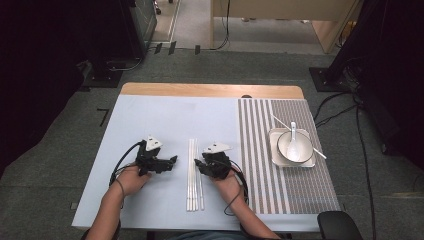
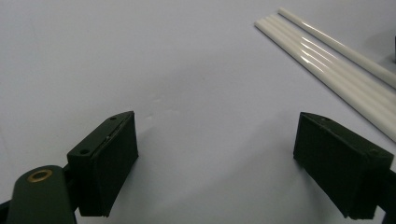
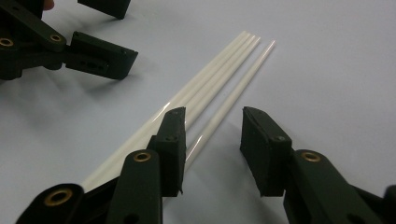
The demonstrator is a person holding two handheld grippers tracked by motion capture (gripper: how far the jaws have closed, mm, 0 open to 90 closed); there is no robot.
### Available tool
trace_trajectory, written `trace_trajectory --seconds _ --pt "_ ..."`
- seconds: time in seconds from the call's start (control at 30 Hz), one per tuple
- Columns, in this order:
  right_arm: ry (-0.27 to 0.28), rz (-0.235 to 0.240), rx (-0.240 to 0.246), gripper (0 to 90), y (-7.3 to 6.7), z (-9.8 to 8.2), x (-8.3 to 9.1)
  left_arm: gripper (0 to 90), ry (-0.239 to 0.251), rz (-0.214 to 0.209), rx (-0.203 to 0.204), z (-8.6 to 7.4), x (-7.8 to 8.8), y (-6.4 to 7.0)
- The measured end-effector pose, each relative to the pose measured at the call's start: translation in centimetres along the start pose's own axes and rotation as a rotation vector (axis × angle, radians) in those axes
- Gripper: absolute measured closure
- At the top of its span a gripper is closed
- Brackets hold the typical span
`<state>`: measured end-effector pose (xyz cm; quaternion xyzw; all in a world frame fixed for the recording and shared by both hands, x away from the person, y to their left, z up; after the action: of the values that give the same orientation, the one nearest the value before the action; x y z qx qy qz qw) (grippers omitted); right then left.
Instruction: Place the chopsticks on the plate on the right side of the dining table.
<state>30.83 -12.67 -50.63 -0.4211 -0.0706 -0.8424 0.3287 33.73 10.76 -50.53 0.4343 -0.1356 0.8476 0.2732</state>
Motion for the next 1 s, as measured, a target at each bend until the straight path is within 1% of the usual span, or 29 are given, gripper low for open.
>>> trace_trajectory --seconds 0.13,0.33,0.37,0.43,0.5,0.67,0.77,0.87,1.0 --pt "-0.004 -0.005 -0.001 66.4 0.09 -0.01 0.03 13.5 0.000 0.000 0.000 0.00 0.00 0.00" --pt "-0.004 -0.014 0.000 70.1 0.19 0.01 0.03 13.5 0.000 0.000 -0.001 0.00 0.00 0.00" --pt "-0.006 -0.020 0.009 71.8 0.20 0.04 0.04 13.5 0.000 0.000 0.000 0.00 0.00 0.01" --pt "-0.011 -0.017 0.003 74.5 0.27 0.07 0.07 13.5 0.001 0.000 0.000 0.00 0.00 0.01" --pt "-0.016 -0.025 0.005 78.3 0.39 0.06 0.12 13.5 0.001 0.000 0.000 0.00 0.00 0.01" --pt "-0.016 -0.018 0.000 78.4 0.50 0.04 0.14 13.5 0.001 0.000 0.000 0.00 0.00 0.01" --pt "-0.016 0.002 -0.007 79.2 0.75 0.07 0.17 13.5 0.001 0.000 0.000 0.00 0.00 0.01" --pt "-0.019 0.001 0.004 80.5 0.83 0.10 0.28 13.5 0.002 0.000 0.001 0.00 -0.01 0.02" --pt "-0.019 0.005 0.005 81.4 1.00 0.07 0.43 13.5 0.001 0.000 0.000 0.00 0.00 0.01"
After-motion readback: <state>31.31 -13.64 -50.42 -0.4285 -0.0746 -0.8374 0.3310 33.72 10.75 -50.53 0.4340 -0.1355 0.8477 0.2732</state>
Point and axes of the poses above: each handheld gripper's, and its own axes: x roughly backward along the jaws, z roughly out of its top, y roughly to its right, the point moved 1 cm from there along -x, roughly forward along the jaws, and after that the axes turned 11 degrees about -y, right-handed, at the moved point
